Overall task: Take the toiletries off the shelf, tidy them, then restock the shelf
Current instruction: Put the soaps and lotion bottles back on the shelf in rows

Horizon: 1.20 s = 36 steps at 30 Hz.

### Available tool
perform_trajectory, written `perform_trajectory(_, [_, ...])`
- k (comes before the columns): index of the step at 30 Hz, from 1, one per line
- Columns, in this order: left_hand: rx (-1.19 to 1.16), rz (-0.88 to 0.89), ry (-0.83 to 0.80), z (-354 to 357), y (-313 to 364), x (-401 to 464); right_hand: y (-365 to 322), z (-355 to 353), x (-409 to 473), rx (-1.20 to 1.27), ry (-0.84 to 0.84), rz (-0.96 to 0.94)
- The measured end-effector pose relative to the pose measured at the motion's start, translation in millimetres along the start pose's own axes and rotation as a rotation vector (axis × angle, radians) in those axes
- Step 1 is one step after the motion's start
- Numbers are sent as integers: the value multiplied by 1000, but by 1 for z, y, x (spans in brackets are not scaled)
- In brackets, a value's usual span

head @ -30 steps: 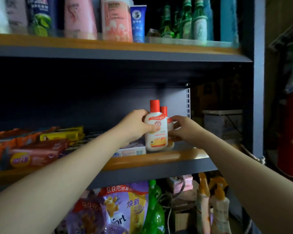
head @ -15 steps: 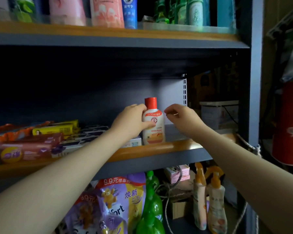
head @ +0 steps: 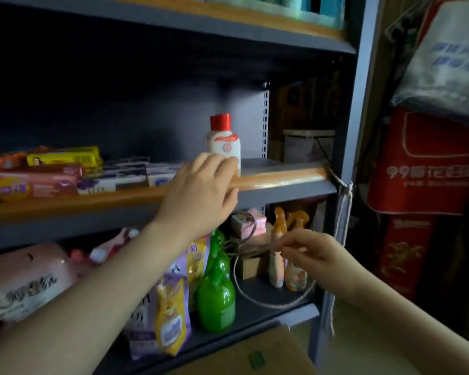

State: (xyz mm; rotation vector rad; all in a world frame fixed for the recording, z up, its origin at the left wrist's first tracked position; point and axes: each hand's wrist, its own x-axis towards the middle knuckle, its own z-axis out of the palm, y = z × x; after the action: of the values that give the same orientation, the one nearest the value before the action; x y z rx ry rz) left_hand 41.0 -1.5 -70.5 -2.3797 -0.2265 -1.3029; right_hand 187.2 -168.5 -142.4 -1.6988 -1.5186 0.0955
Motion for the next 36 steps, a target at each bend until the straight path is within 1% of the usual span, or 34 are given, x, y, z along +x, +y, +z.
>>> perform_trajectory(2, [-107, 53, -54, -3, 12, -26, 7, 13, -27, 22, -92, 121])
perform_trajectory(5, [-262, 71, -181, 0, 29, -67, 18, 29, -66, 88, -142, 282])
perform_trajectory(7, [-353, 63, -235, 3, 41, -93, 23, 41, -91, 204, -196, 393])
perform_trajectory(9, [-458, 26, -289, 5, 52, -118, 28, 54, -114, 384, -247, 489])
perform_trajectory(11, [-547, -9, -337, 7, 61, -139, 33, 69, -133, 467, -285, 536])
perform_trajectory(13, [-591, -20, -379, 9, 66, -155, 38, 83, -145, 404, -318, 562])
perform_trajectory(15, [-601, -30, -400, 7, 67, -164, 42, 96, -152, 299, -281, 580])
perform_trajectory(17, [-596, -47, -414, 2, 64, -167, 46, 102, -153, 219, -218, 571])
perform_trajectory(19, [-587, -62, -417, -4, 58, -164, 46, 104, -151, 161, -197, 551])
perform_trajectory(21, [-558, -75, -407, -9, 50, -156, 43, 102, -144, 136, -147, 514])
perform_trajectory(26, [-505, -39, -331, -26, 28, -119, 4, 69, -98, 263, 155, 323])
perform_trajectory(30, [-417, -41, -263, -39, 11, -87, -39, 23, -42, 321, 259, 146])
perform_trajectory(33, [-285, 15, -205, -43, -2, -60, -64, -6, -2, 284, 303, 30])
perform_trajectory(36, [-97, -1, -254, -42, -13, -31, -76, -28, 33, 206, 364, -28])
